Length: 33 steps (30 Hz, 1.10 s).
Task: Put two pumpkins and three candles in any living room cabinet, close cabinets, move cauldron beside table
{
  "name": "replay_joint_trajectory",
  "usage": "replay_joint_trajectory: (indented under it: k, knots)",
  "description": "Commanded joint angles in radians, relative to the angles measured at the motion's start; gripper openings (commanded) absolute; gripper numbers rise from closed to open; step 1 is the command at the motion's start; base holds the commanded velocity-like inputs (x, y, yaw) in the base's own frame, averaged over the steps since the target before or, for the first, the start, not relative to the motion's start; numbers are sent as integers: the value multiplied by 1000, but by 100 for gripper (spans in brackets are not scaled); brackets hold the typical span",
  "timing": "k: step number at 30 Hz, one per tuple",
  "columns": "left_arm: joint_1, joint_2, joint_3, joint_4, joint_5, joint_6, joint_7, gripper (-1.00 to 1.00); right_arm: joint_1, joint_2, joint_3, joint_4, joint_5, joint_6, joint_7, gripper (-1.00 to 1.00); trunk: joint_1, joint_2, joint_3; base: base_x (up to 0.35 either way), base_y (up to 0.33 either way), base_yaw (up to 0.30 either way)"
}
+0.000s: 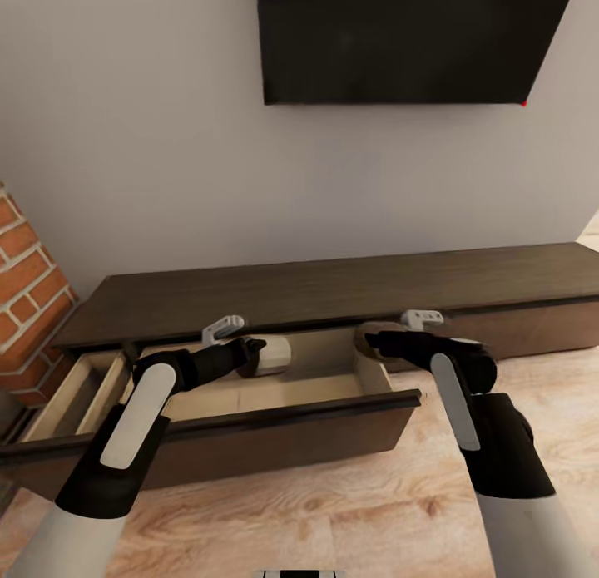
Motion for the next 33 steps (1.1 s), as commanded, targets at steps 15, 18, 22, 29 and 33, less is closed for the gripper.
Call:
replay_joint_trajectory:
  k: [15,18,22,29,33]
  knots:
    - [-1,58,-3,28,17,13,48,-100,-2,52,65,142,-17,5,-12,-100,-5,2,38,0,0,292]
    - [-2,61,-3,30,18,13,53,-100,-3,54,63,150,-18,5,-12,-100,-6,3,50,0,0,293]
    - [-2,63,-4,32,17,13,55,-100,-3,55,60,153,-18,5,-12,-100,-8,4,65,0,0,227]
    - [-5,60,-6,91,21,14,55,-100,-3,57,58,160,-18,5,-12,-100,-10,5,80,0,0,51]
    - [-5,57,-7,116,20,14,55,-100,-1,58,55,170,-21,5,-13,-100,-10,5,80,0,0,8]
